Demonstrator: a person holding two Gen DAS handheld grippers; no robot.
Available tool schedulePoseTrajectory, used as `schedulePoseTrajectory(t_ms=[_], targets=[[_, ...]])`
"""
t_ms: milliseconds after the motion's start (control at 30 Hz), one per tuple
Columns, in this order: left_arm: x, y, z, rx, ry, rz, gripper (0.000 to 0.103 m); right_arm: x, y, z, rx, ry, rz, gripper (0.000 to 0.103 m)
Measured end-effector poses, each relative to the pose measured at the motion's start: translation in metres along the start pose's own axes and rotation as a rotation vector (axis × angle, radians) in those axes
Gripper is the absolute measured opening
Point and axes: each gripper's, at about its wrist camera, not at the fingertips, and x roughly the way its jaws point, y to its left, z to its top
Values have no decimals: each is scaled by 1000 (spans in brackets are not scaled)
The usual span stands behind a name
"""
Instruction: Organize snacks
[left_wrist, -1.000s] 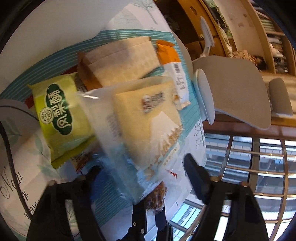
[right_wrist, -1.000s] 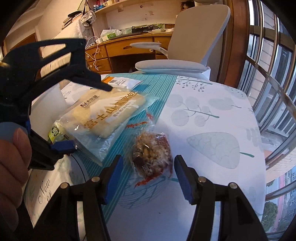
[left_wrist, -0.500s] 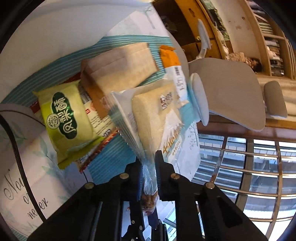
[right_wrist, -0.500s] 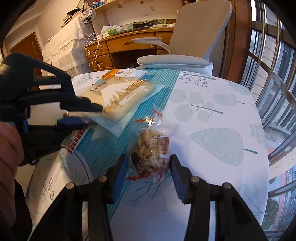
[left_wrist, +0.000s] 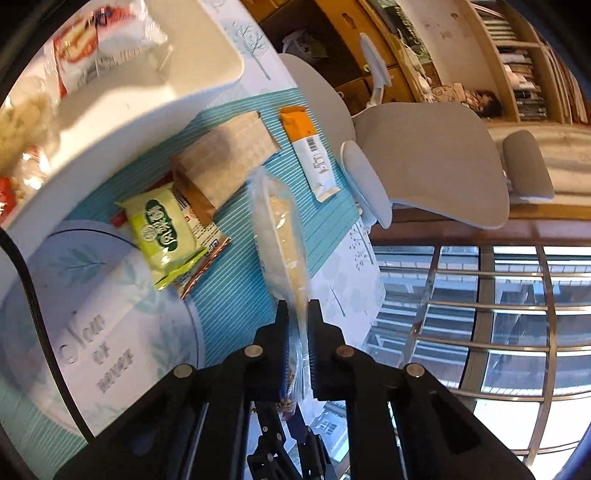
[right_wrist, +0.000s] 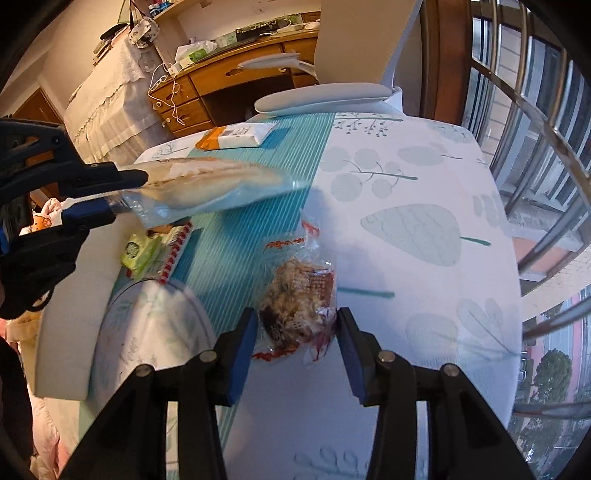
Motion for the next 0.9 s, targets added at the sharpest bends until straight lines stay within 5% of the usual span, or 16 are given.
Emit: schedulePoseTrajectory(t_ms=[533,900], targets=[[-103,4,-11,131,-39,-57,5,-58,47,-34,-13,-2,27,44],[-190,-1,5,335,-75,-163,3,-84,95,-44,30,-64,20,44]])
